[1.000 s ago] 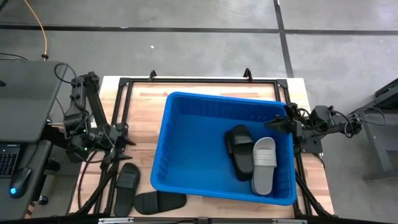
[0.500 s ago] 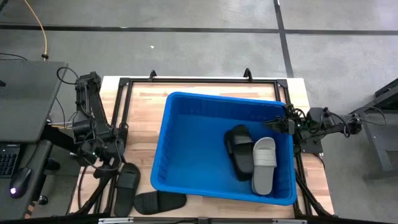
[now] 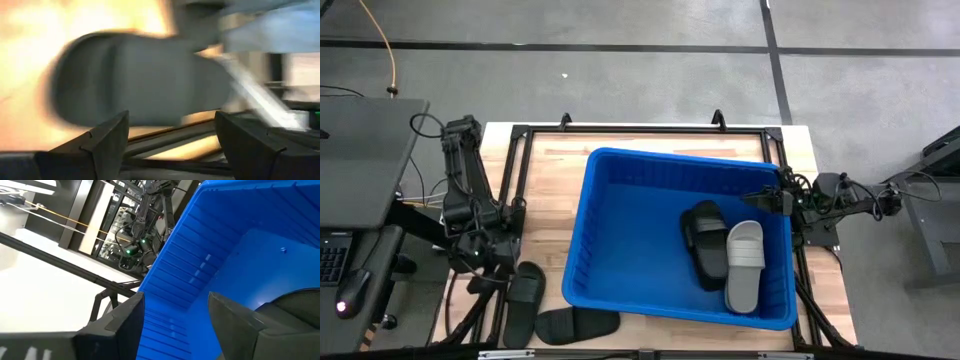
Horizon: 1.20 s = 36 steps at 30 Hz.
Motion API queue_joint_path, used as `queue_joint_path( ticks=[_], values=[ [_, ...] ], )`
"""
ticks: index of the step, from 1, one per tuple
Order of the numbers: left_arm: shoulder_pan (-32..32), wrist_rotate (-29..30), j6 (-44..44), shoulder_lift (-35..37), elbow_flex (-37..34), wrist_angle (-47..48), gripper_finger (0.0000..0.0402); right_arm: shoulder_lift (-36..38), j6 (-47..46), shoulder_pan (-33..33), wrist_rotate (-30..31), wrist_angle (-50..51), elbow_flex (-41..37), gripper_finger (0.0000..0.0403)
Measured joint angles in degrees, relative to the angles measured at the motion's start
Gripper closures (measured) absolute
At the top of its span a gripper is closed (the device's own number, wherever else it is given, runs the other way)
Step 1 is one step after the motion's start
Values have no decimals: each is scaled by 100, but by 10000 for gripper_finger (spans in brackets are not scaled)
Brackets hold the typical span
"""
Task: Pick and place slides into bin
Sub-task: Put the black slide into the blue organizer bin
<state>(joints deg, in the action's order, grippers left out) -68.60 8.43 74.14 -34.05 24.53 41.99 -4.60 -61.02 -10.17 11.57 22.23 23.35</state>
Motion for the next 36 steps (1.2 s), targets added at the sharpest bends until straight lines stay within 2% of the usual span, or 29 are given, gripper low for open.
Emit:
queue_joint_path(
  ticks=[3,7,10,17,22,27,30,33,36],
  values=[
    [0,-58,233,-67,-95,342,119,0,19,0,69,29,0,196],
    [0,-176,570,-73,-572,-511,119,0,53,0,207,36,0,196],
    [2,-43,899,-75,-817,-907,119,-3,88,1,223,35,0,196],
    [263,213,1170,-67,-845,-557,119,-93,106,1,282,63,0,196],
    [688,24,557,-72,-845,-740,119,-265,67,0,289,66,0,196],
    [1208,-978,-2,-121,-845,-1044,119,-426,47,0,287,70,0,196],
    [1484,-1391,-318,-137,-845,-1152,119,-481,28,2,286,46,0,196],
    [1715,-1308,-481,-199,-845,-1188,125,-483,-65,2,197,11,0,196],
    [1887,-984,-618,-355,-843,-1217,159,-483,-129,2,-9,-81,0,196]
  ],
)
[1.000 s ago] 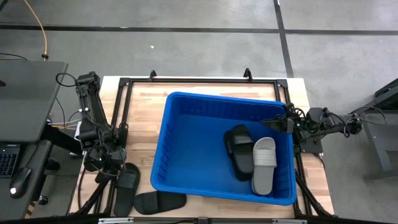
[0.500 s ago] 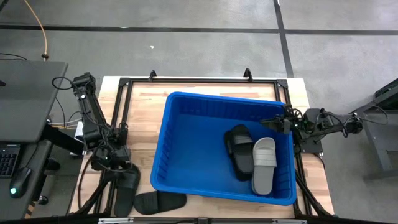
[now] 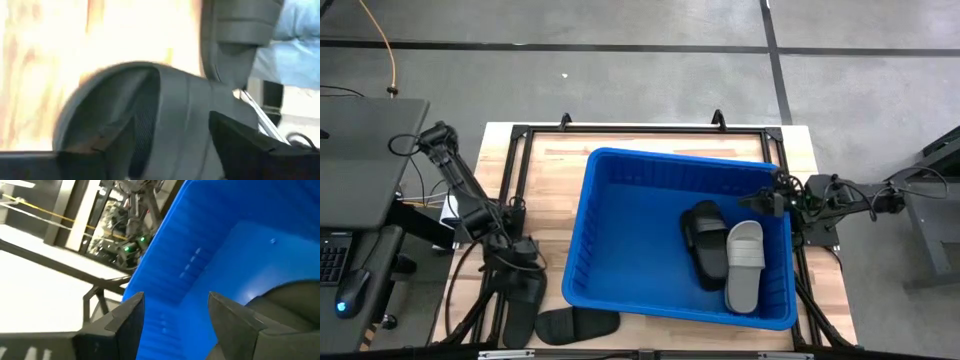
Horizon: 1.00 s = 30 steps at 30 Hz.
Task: Pick and place slides into bin
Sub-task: Put the black slide into the blue organizer bin
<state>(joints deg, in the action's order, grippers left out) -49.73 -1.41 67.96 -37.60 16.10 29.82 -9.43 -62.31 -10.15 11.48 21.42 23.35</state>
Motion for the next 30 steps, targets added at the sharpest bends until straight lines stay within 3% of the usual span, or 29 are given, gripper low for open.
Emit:
queue_joint_path(
  ticks=[2,11,16,30],
  values=[
    [82,-10,-144,-154,0,-59,199,2,-101,-1,-147,-49,0,196],
    [145,-1070,-903,-1085,-9,-654,386,11,-80,0,-326,-220,0,196],
    [135,-933,-956,-1167,171,-435,396,11,-56,-1,-259,-218,-1,196],
    [131,76,-1051,-1164,2773,3172,401,11,-66,-1,55,-74,-1,196]
  ],
)
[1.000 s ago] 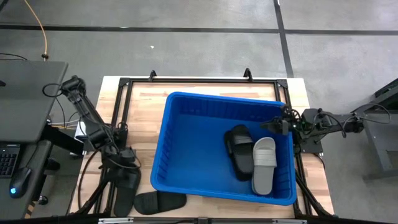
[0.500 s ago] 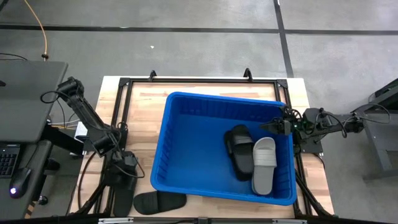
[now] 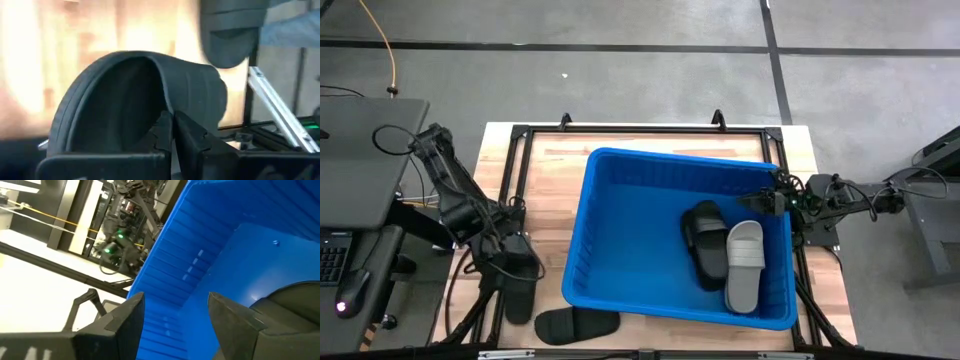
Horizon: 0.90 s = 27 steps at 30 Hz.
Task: Pick and place slides into bin
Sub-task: Put the black slide into the blue organizer bin
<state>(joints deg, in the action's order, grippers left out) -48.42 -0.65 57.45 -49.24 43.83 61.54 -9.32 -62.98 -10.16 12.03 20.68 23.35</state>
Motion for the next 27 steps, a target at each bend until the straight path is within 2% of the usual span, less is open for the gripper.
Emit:
queue_joint_path(
  ticks=[9,14,21,27],
  values=[
    [2,129,120,-17,1333,1811,401,0,-1,-1,83,119,1,196],
    [2,102,101,-21,1963,1947,401,0,-3,0,39,121,1,196],
    [4,646,-9,-247,3012,2431,401,0,-25,1,-57,121,0,196],
    [4,916,-315,-612,4046,2855,401,2,-166,-2,-772,-54,69,196]
  ],
)
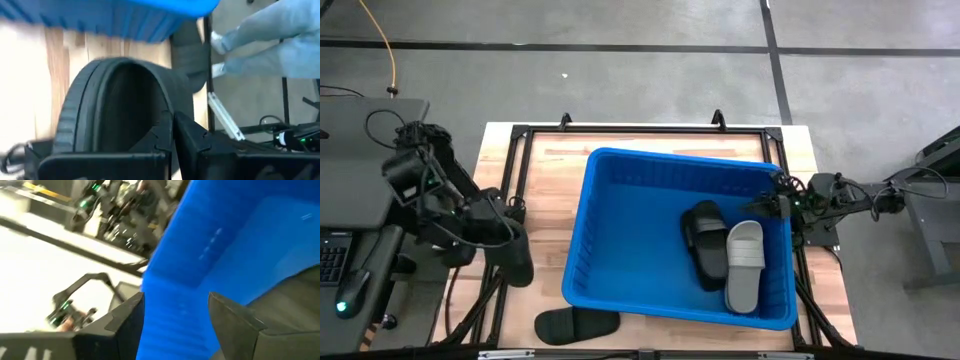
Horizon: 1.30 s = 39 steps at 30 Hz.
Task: Pick and place slides into bin
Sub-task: Put the black slide into the blue organizer bin
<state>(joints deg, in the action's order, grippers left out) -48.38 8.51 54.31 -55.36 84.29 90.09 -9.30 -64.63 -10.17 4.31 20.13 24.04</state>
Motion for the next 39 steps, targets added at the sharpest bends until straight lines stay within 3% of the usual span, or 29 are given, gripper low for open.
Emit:
queue_joint_path(
  ticks=[10,14,18,22,27,32,39],
  values=[
    [0,1251,-823,-375,1100,-33,401,-7,679,2,-71,-338,1044,196],
    [4,1407,-936,-377,1174,-220,401,-9,1081,2,-67,-811,1223,196],
    [4,1807,-1065,-423,1169,-1003,401,-70,1258,2,-121,-1238,1192,196],
    [4,2139,-1513,-483,1174,-2009,401,-309,1261,1,-695,-1712,1140,196],
    [65,2261,-1543,-599,1169,-2534,401,-669,1332,2,-1212,-2364,1133,196],
    [1033,1601,-2047,-895,1169,-3114,401,-1100,1718,0,-1746,-3363,1135,196],
    [3133,-930,-3181,-1682,1167,-3868,401,-1353,1862,1,-1991,-3754,1135,196]
  ],
)
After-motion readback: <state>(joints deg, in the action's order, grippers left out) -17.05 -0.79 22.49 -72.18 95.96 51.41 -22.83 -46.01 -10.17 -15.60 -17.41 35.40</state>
